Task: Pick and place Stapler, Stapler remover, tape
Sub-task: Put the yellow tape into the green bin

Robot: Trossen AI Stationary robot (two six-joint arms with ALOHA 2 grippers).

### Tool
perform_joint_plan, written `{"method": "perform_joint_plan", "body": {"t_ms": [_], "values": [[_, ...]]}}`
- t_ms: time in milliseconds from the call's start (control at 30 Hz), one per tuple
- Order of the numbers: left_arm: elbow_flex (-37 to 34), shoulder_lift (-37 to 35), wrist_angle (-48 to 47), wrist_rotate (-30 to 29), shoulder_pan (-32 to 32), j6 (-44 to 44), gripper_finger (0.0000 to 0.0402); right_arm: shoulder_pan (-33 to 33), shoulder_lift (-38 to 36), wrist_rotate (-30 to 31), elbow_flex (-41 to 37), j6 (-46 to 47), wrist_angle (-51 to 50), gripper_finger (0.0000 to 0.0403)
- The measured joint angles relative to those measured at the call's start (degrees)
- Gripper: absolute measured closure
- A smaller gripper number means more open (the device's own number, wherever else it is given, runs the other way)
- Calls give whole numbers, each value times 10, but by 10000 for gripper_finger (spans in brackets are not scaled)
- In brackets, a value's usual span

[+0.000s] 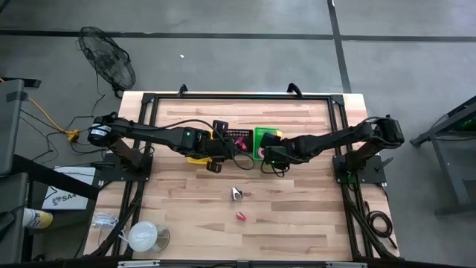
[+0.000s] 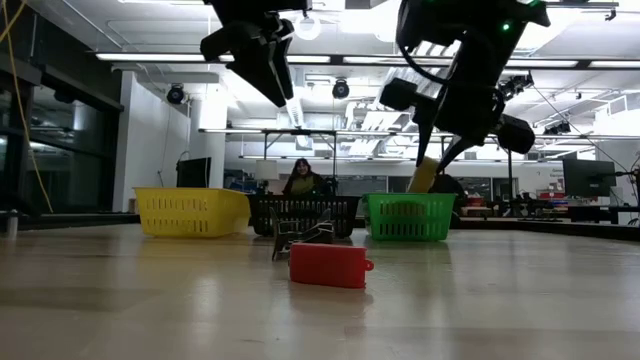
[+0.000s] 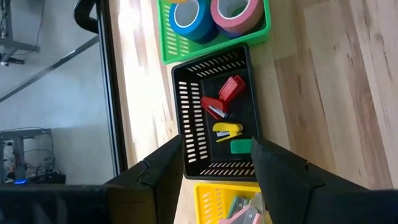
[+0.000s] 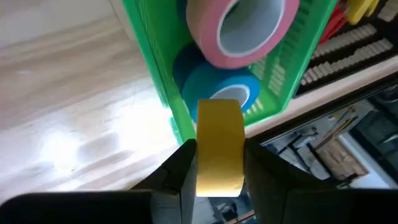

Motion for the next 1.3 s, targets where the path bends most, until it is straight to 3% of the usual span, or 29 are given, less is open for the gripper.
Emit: {"method": "perform_joint_plan", "body": {"t_ms": [433,767,1300], "values": [[0,0,-9,-1,0,0,220,22,0,-65,0,37,-37,298],[0,0,-17,-2,0,-3,220,22,0,-161,0,-32,-34,298],[0,0,-17,-1,0,-3,220,-26,0,-275,0,-36,8,298]]}}
